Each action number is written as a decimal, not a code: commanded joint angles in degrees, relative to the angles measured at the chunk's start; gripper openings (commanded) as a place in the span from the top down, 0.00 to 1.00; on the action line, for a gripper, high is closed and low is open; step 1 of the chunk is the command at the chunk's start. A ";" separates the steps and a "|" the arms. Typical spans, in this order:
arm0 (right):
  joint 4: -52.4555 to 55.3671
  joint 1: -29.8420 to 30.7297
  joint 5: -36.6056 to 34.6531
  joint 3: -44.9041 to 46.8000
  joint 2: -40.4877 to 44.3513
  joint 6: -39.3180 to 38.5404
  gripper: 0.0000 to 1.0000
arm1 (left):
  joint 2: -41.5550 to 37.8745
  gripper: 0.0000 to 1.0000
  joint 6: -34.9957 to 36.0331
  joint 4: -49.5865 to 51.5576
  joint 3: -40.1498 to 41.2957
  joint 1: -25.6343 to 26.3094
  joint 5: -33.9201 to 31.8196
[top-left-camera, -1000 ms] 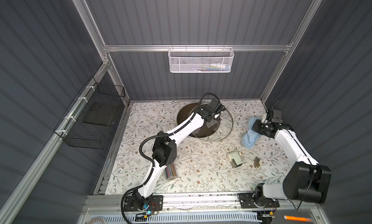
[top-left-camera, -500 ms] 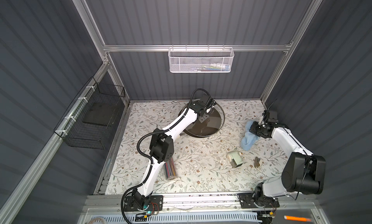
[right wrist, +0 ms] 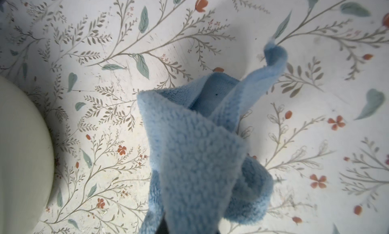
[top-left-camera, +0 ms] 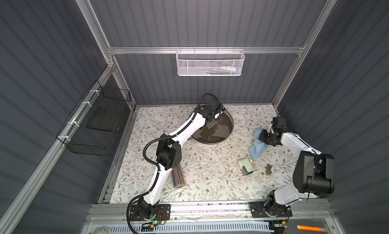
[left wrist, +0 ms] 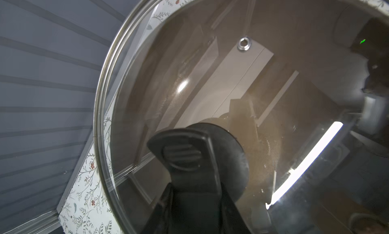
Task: Wipe the pot lid with a cloth
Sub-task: Place the cleaning item at the center of the board.
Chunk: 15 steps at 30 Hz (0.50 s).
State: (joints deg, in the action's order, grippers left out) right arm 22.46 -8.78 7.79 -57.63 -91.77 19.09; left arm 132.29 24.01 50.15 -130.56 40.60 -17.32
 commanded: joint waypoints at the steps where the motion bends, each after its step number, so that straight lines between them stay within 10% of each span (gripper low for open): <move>1: -2.49 1.26 0.61 0.50 -2.74 0.47 0.92 | -0.28 1.00 1.31 -0.76 -3.23 0.22 0.68; 15: -2.24 2.54 -1.28 -2.49 -4.91 0.90 0.59 | 1.13 1.00 1.74 1.41 -4.80 0.01 2.45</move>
State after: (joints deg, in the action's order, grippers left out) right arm 20.25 -6.55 7.29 -58.92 -97.12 20.05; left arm 133.69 25.30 51.70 -132.51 40.42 -16.49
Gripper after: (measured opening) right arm 0.398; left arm 0.325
